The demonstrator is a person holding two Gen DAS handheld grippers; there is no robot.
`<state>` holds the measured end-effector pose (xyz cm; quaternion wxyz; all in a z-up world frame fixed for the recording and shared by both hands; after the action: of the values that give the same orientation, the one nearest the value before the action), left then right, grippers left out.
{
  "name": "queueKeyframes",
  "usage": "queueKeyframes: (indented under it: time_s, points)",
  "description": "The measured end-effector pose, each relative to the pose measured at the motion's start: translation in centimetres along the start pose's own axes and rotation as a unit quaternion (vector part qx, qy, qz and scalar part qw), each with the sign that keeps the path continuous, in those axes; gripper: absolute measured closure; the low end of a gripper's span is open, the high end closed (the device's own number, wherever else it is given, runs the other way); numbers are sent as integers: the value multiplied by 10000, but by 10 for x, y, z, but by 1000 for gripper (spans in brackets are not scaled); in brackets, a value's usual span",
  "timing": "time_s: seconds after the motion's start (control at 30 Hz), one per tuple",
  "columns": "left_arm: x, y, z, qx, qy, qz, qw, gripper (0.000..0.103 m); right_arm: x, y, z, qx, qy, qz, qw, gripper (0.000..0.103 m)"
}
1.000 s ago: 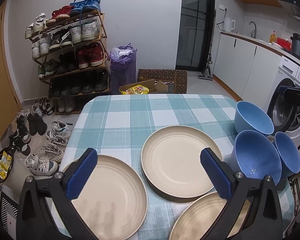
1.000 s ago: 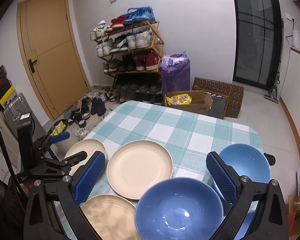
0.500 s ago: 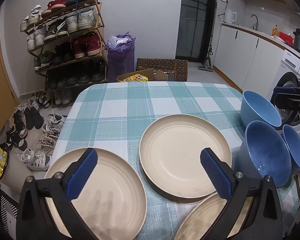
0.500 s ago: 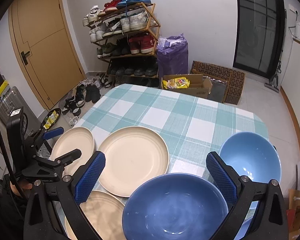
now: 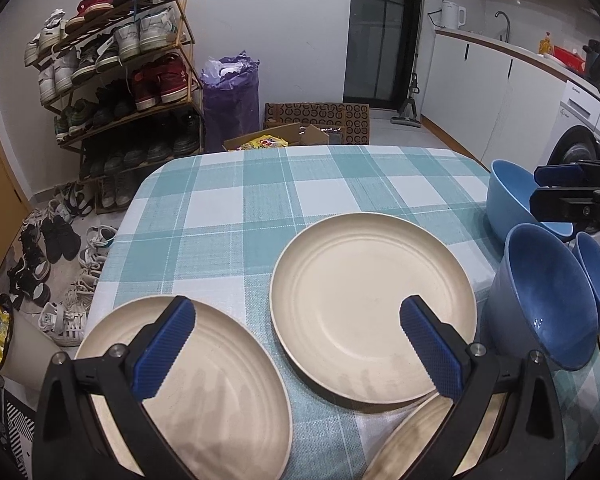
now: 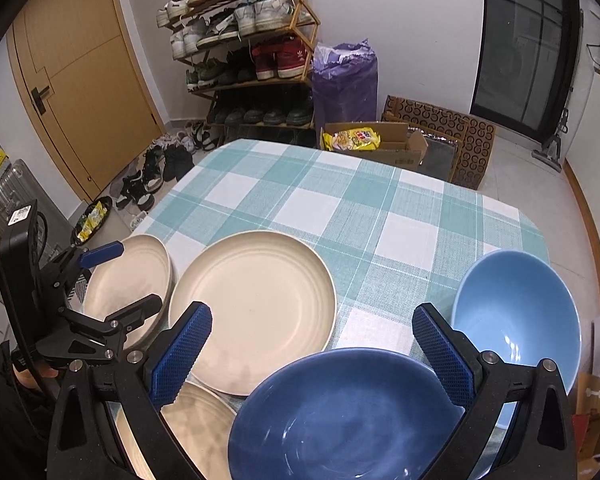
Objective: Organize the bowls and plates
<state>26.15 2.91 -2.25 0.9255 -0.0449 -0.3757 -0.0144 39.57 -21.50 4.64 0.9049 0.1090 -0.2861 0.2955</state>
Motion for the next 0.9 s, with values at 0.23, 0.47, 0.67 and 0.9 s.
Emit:
queueKeyframes:
  time_s: [0.23,0.47,0.67,0.9]
  points:
    - [1,0,-10,-25,80,-12,10000,1,-1,0,-13,4,176,43,9998,0]
    - [-1,-1,-20,-90,161,-22,9998,4,0,1,-27,1,394,101,9992,0]
    - [-3,-1,-31,-282,330,64,9990,20,-1,3,-41,19,569,144,9983,4]
    - [-6,1,-39,-446,444,171,9979,42,-1,1,-53,46,706,135,9974,13]
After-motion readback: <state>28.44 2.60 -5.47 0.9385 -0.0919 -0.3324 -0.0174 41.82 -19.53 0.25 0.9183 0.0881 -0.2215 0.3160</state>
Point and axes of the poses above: each gripper's, at about its wrist camera, not at the fingertips, and z roughly against the way its jaws point, y to its left, x to its top, the point moved 5 cm from there along -z, roughly the way its jaws point, and after that the axes turned 2 degrees about z, right-handed, at the moved point
